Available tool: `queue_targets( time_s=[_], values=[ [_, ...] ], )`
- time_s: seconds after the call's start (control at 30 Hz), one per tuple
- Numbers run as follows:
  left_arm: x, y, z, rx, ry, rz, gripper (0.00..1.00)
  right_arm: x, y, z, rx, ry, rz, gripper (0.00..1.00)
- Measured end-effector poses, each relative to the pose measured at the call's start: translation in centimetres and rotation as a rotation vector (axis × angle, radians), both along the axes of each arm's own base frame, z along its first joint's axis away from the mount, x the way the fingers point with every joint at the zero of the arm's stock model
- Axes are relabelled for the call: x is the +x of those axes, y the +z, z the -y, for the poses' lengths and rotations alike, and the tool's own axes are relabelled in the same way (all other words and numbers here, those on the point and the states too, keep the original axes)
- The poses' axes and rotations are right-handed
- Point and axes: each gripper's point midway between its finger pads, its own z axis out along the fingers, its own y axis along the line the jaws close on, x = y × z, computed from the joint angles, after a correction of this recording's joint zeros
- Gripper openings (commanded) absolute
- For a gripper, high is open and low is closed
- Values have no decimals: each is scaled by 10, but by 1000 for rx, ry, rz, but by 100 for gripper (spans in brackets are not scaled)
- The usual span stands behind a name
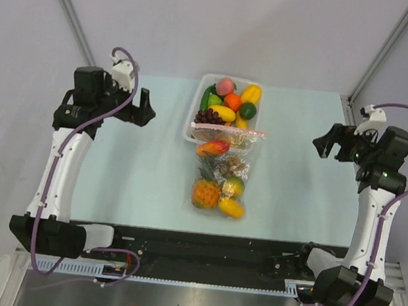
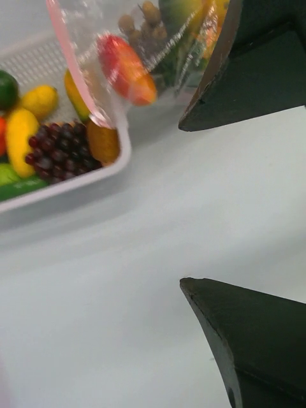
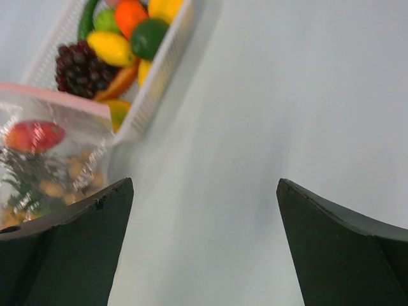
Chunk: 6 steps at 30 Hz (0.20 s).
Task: Place the food in the zip-top bag and seal the zipper
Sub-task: Reset both arms
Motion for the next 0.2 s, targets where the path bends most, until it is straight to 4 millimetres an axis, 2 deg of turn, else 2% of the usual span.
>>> queue_targets(
  time_s=[0.1,0.2],
  values=[
    [-9,-40,-24,-1,74,-106,100,-18,-37,5,3,-21,-114,100],
    [-17,-69,-36,-1,116,-190,100,-31,-63,6,-1,-32,-198,100]
  ],
)
